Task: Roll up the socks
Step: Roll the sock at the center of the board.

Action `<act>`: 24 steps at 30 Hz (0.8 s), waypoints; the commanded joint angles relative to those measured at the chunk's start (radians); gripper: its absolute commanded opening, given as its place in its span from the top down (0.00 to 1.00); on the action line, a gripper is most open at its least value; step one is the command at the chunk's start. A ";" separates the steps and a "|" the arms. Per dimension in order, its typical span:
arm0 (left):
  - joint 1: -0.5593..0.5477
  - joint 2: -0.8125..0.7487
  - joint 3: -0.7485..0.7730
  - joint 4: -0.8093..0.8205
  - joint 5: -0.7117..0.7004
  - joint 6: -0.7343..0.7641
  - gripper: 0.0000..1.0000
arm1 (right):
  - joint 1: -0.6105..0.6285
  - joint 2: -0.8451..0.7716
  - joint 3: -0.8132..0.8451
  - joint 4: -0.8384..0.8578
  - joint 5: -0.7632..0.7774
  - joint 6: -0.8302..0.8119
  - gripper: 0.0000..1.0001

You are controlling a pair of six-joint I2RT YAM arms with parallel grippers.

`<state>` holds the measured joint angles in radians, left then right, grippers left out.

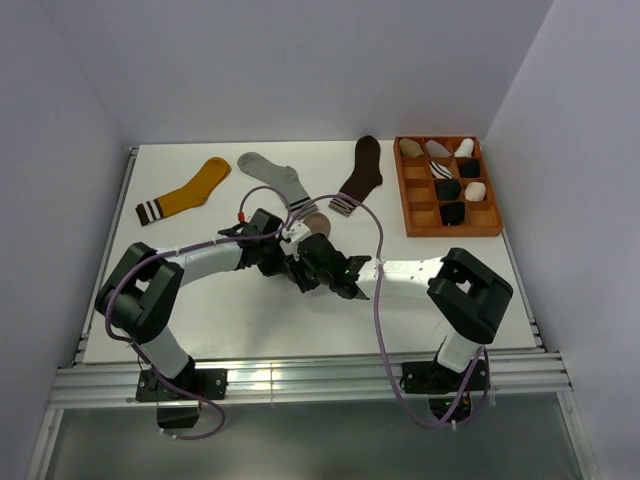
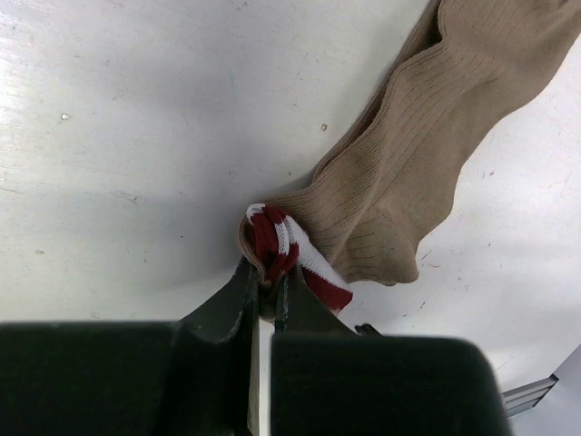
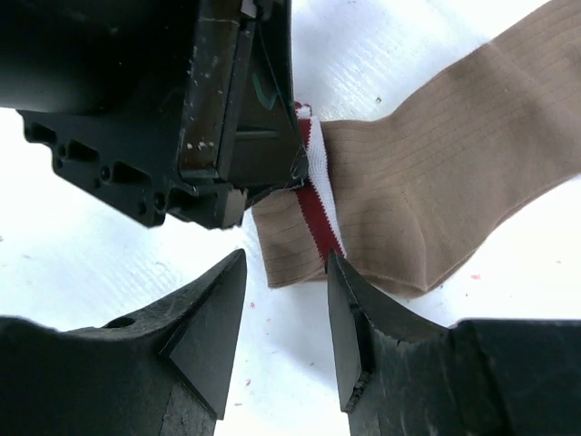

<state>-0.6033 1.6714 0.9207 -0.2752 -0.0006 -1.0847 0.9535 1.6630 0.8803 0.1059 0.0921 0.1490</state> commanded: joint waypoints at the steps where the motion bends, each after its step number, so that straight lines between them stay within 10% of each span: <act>1: -0.003 -0.010 0.026 -0.051 0.008 0.025 1.00 | 0.021 0.024 0.045 0.041 0.035 -0.068 0.52; 18: -0.001 -0.007 0.018 -0.018 0.050 0.008 1.00 | 0.067 0.201 0.071 0.065 0.073 -0.112 0.54; 24: -0.001 -0.027 0.014 -0.019 0.050 -0.001 1.00 | 0.068 0.231 0.083 -0.018 0.155 -0.040 0.84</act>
<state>-0.5804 1.6707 0.9215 -0.2771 0.0059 -1.0855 1.0084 1.8343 0.9497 0.1665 0.2295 0.0711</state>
